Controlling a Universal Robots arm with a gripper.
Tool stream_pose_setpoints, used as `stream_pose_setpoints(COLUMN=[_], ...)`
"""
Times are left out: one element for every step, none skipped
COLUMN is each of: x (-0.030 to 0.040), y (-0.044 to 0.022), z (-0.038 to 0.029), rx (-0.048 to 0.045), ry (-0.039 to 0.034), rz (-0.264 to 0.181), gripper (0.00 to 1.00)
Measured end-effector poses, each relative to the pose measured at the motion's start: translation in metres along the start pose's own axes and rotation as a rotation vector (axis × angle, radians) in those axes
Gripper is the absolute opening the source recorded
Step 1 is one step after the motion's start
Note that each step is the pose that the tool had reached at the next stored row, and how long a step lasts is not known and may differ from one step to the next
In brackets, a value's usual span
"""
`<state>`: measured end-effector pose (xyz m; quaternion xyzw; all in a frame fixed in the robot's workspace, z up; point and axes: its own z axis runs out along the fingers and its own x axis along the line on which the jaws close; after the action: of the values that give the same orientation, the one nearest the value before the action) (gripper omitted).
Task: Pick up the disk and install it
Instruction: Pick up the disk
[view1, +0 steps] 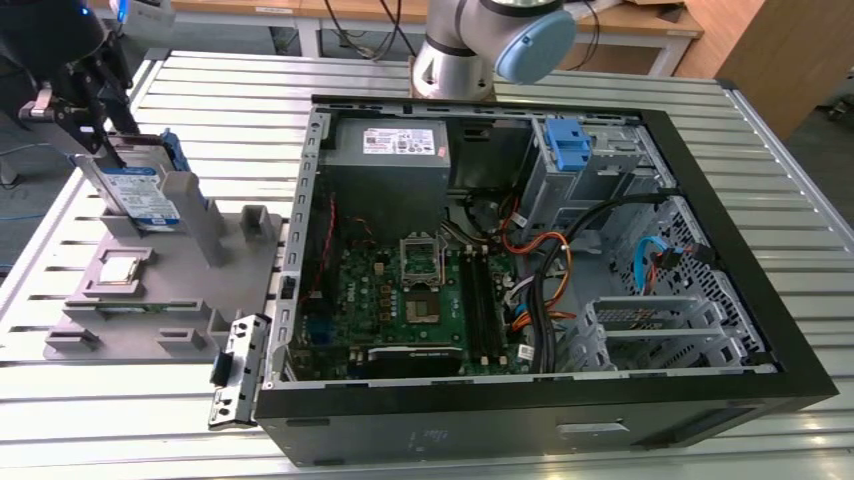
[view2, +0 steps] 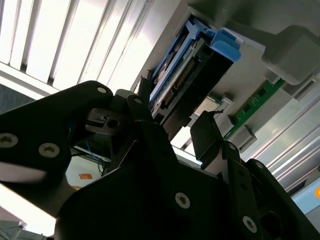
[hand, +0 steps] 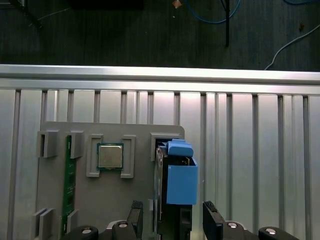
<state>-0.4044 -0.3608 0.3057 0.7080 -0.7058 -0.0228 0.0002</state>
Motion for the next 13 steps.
stream_pose_setpoints(x=[0.0000, 0.0000, 0.0000, 0.0000, 0.0000, 0.0001, 0.0001, 0.0001, 0.0002, 0.0002, 0.0002, 0.0001, 0.0000], y=[0.0000, 0.0000, 0.0000, 0.0000, -0.0001, -0.0001, -0.0001, -0.0002, -0.0002, -0.0002, -0.0002, -0.0004, -0.0008], z=[0.0000, 0.0001, 0.0002, 0.0006, 0.0015, 0.0023, 0.0033, 0.0044, 0.0051, 0.0052, 0.0052, 0.0053, 0.0054], rx=[0.0000, 0.0000, 0.0001, 0.0003, 0.0007, 0.0004, 0.0001, 0.0003, 0.0002, 0.0001, 0.0000, 0.0002, 0.0002], ry=[0.0000, 0.0000, -0.0001, -0.0002, -0.0004, -0.0002, -0.0001, -0.0002, -0.0001, -0.0001, 0.0000, 0.0000, -0.0001], rz=[0.000, 0.000, 0.000, 0.000, 0.000, 0.000, 0.000, 0.000, 0.000, 0.000, 0.000, 0.000, 0.000], gripper=[0.59, 0.59, 0.59, 0.59, 0.59, 0.59, 0.59, 0.59, 0.59, 0.59, 0.59, 0.59, 0.59])
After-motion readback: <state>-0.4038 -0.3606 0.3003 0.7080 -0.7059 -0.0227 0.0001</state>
